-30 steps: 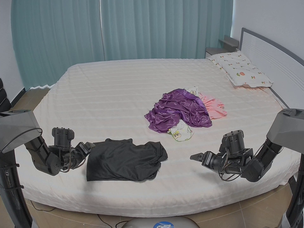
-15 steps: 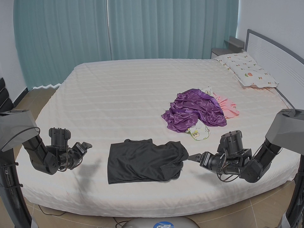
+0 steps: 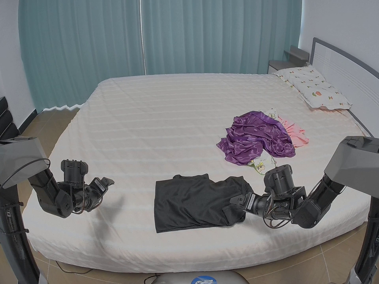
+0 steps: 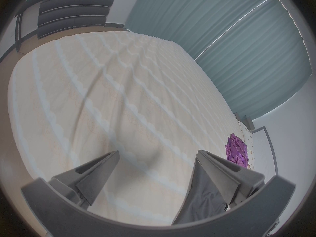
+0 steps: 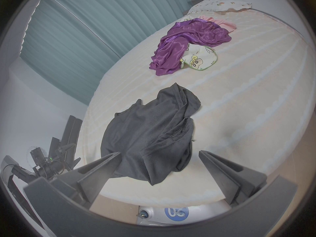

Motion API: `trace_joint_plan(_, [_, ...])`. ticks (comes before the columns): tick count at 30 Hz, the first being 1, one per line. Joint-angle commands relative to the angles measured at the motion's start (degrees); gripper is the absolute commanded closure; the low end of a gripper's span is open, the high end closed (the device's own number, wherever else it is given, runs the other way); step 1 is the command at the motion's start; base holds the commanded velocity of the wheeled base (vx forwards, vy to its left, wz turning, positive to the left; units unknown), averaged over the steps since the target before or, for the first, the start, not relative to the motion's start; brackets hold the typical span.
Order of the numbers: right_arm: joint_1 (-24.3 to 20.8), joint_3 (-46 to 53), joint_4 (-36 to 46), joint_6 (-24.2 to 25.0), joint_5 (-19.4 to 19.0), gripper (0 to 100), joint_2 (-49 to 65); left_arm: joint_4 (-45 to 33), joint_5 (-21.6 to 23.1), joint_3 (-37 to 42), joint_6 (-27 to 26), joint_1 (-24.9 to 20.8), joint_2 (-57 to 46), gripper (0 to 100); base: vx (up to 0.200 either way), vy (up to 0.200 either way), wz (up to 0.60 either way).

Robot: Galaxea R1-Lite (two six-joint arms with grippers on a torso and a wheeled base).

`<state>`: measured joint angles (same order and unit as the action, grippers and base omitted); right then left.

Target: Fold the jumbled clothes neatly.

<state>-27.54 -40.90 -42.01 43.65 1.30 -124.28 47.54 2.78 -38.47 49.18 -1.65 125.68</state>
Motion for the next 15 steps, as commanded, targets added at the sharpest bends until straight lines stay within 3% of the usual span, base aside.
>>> trace_joint_plan(1, [-1.73, -1.38, 0.52, -0.32, 0.8, 0, -1.93, 0.36, -0.05, 0.68, -0.05, 0.06, 0.26, 0, 0.0, 0.0, 0.0])
trace_joint_plan(7, [-4.19, -3.05, 0.44, -2.7, 4.85, 0, -5.97, 0.44, 0.03, 1.3, -0.49, -0.2, 0.53, 0, 0.0, 0.0, 0.0])
trace_joint_plan(15, [-5.33, -5.68, 0.61, -4.54, 5.2, 0, -7.38, 0.53, 0.3, 1.74, -0.49, -0.2, 1.05, 0, 0.0, 0.0, 0.0])
